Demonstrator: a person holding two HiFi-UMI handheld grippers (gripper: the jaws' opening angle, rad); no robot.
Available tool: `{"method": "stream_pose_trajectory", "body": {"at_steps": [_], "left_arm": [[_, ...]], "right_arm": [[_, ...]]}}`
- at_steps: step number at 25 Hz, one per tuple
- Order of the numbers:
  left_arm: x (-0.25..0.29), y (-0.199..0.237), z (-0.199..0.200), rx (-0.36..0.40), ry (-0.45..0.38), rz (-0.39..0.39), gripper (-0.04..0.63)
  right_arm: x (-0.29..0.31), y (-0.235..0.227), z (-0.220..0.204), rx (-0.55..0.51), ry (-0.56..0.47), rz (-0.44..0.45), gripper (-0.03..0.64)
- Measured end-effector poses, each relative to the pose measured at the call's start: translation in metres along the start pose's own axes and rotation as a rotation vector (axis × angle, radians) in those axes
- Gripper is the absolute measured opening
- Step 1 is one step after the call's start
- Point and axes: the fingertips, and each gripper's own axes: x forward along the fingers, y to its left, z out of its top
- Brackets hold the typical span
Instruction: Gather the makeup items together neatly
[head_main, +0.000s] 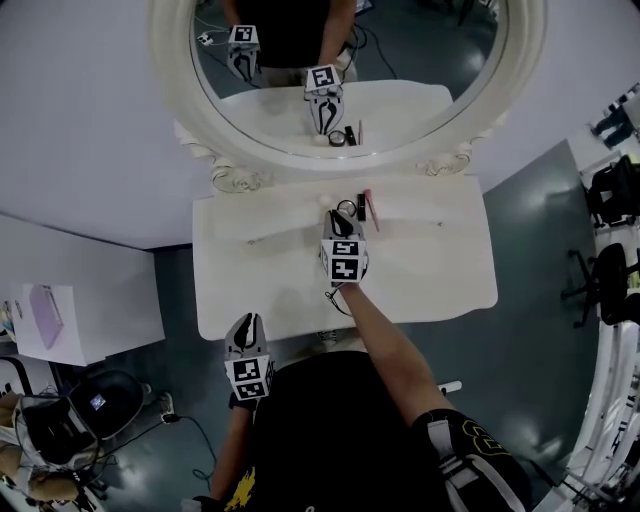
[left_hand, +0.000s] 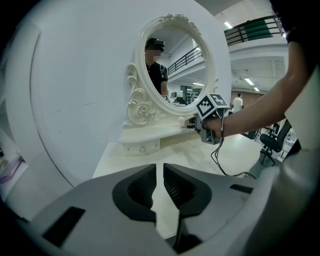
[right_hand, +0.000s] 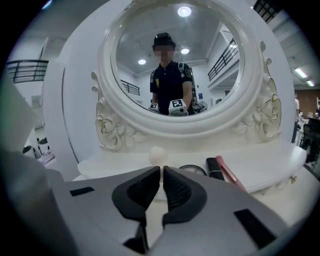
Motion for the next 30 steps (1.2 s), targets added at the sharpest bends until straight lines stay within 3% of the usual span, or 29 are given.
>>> {"method": "stream_pose_trajectory", "body": {"at_steps": [6, 12, 16, 21, 25, 26, 30], "left_arm": [[0.0, -0.003, 0.005, 0.013, -0.014, -0.006, 0.055], [-0.006, -0.009, 0.014, 0.011, -0.057, -0.017, 0.055], [-0.002, -0.028, 0.02, 0.027, -0.064, -0.09, 0.055], [0.0, -0.065, 0.044, 0.096, -0.117, -0.211, 0.055], [-0.021, -0.093, 0.087, 0.083, -0.234, -0.27, 0.054], [-0.029, -0.098, 0.101, 0.07, -0.277, -0.268, 0.043], [-0.078, -0.117, 0.148, 0.051, -0.421, -0.21, 0.029]], "right_arm": [[0.002, -0.004, -0.008, 0.069, 0.023, -0.007, 0.041], [-0.013, 0.006, -0.012, 0.029, 0.033, 0.017, 0.145], [-0.053, 0.014, 0.0, -0.058, -0.015, 0.013, 0.152], [-0.128, 0.004, 0.002, -0.076, -0.045, 0.005, 0.128], [-0.211, -0.008, 0.014, -0.117, -0.108, 0.006, 0.072], [-0.232, -0.012, 0.02, -0.134, -0.131, 0.005, 0.034], [-0.311, -0.029, 0.047, -0.127, -0.23, 0.025, 0.017]]}}
